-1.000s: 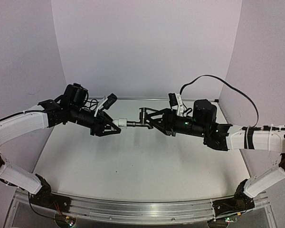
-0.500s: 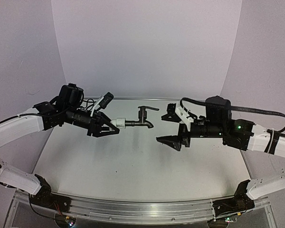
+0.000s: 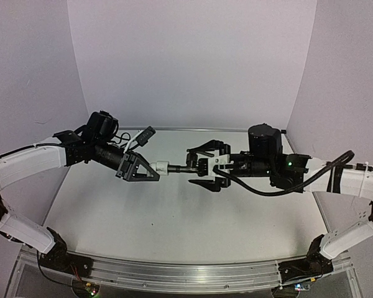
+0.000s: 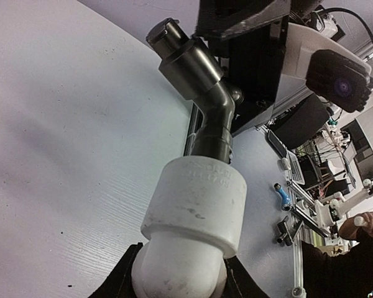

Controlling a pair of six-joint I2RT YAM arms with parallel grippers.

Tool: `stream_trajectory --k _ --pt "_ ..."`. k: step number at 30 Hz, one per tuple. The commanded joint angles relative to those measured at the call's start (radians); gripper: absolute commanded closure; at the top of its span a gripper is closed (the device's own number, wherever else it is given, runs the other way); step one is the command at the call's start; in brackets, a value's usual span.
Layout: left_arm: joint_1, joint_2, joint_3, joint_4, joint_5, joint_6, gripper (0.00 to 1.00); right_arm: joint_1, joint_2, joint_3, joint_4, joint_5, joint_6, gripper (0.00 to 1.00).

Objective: Install the water faucets

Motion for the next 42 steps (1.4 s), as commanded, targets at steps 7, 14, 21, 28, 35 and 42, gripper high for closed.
stream_trajectory --k 7,14,21,28,35,42 --pt "-0.001 -0.022 0.068 0.039 0.072 0.013 1.0 0.005 0.067 0.036 0.154 0.014 0.205 0.6" --pt "-0.001 -0.047 0.078 0.039 -0.106 0.085 1.0 0.005 0.075 0.043 0.075 -0.13 0.504 0.92" --pt "-0.001 -0.081 0.069 0.042 -0.322 0.227 1.0 0.004 0.116 0.07 0.057 -0.334 1.003 1.0" --pt "-0.001 -0.124 0.016 0.122 -0.386 0.278 1.0 -0.033 0.262 0.184 0.105 -0.549 1.672 1.0" --pt "-0.001 -0.113 -0.018 0.158 -0.354 0.197 1.0 -0.06 0.288 0.162 0.263 -0.6 1.892 0.95" --pt "0.035 -0.055 -0.121 0.16 -0.46 -0.072 1.0 -0.218 0.087 0.108 -0.223 -0.09 1.517 0.02"
